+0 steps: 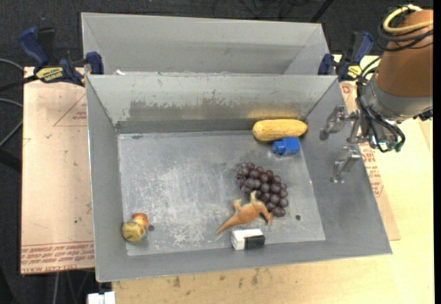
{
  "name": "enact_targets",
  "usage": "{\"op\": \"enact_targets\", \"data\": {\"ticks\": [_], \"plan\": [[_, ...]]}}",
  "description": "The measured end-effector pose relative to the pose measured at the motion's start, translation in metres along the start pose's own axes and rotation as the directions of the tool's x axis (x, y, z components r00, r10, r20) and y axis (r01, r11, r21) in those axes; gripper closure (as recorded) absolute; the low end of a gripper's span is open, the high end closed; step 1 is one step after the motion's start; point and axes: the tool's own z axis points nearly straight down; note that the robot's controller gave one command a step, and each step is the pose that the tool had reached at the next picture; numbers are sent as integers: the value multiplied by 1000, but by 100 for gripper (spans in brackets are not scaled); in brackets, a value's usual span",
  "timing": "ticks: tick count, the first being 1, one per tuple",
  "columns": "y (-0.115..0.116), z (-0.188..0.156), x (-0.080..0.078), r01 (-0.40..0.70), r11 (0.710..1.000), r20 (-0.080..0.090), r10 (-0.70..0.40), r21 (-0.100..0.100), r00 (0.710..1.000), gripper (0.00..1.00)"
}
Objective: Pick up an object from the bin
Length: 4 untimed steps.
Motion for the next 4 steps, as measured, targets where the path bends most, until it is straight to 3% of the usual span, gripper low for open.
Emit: {"op": "enact_targets", "data": {"ticks": [1,2,3,4], "plan": [[1,-5,-2,3,1000,8,-3,1,1000,0],[17,36,38,51,999,14,-51,4,999,0],[40,75,35,21,1000,2,-21,1,1000,0],[71,111,23,-2,1000,15,2,1,1000,0]]}}
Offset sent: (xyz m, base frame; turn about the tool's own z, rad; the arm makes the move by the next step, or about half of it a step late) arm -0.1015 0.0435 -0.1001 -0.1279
